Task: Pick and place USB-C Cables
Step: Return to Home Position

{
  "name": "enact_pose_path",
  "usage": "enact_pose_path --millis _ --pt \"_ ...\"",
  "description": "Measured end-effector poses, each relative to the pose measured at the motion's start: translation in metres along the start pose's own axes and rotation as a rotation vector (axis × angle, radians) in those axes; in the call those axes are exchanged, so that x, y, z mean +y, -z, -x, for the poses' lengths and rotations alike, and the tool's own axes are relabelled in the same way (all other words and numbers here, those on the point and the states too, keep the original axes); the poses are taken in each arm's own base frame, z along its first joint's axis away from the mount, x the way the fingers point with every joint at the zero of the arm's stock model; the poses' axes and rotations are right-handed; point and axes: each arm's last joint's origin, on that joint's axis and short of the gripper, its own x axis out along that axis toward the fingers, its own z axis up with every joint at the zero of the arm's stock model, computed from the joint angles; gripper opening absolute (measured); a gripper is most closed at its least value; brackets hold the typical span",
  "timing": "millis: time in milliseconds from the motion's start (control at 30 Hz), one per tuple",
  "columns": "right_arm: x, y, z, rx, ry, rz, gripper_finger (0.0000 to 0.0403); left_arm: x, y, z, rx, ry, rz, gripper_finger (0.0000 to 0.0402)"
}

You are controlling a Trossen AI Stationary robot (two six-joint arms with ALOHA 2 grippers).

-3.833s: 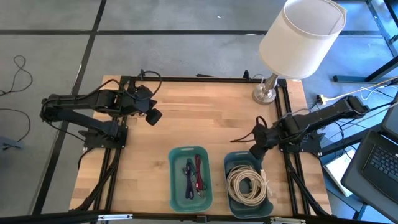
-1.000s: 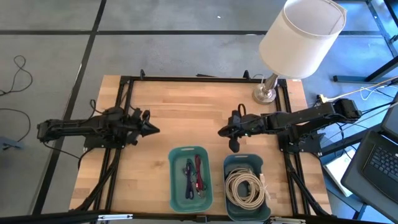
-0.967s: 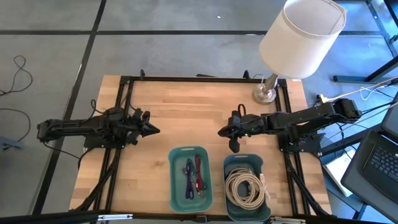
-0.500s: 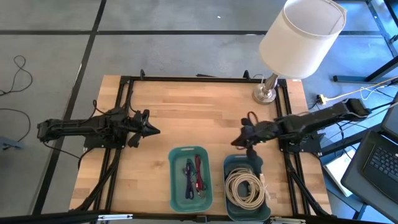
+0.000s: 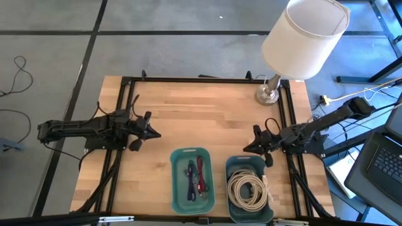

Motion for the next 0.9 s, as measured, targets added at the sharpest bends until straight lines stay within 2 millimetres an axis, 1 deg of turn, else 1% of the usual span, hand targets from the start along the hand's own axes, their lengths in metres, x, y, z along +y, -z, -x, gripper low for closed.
enact_pose_path --millis 133,233,300,400,500,600,700,800,900 --pt "-0.006 0.011 0.003 -0.049 0.057 0.03 0.0003 -0.001 0.003 0.0 0.032 0.051 -0.133 0.0003" --pt "-0.011 0.02 0.006 -0.09 0.085 0.07 0.0006 -0.001 0.006 0.0 0.062 0.067 -0.234 0.0002" --pt "-0.012 0.022 0.006 -0.072 0.095 0.093 0.0006 0.0 0.007 0.0 0.07 0.059 -0.268 0.0002" --pt "-0.013 0.026 0.006 -0.03 0.108 0.176 0.0005 0.001 0.007 0.001 0.069 0.056 -0.307 0.0005" --pt "-0.015 0.029 0.006 0.02 0.118 0.224 0.0005 0.002 0.008 0.001 0.075 0.048 -0.302 0.0006" --pt "-0.016 0.032 0.006 0.049 0.137 0.172 0.0013 0.003 0.008 0.0 0.084 0.033 -0.251 0.0003" --pt "-0.016 0.034 0.006 0.043 0.134 0.05 0.0024 0.003 0.008 0.0 0.085 0.031 -0.191 0.0002" --pt "-0.015 0.03 0.006 0.005 0.113 -0.064 0.003 0.003 0.008 0.0 0.085 0.029 -0.156 0.0002" --pt "-0.014 0.029 0.006 -0.004 0.109 -0.089 0.0031 0.003 0.008 0.0 0.085 0.029 -0.155 0.0002"
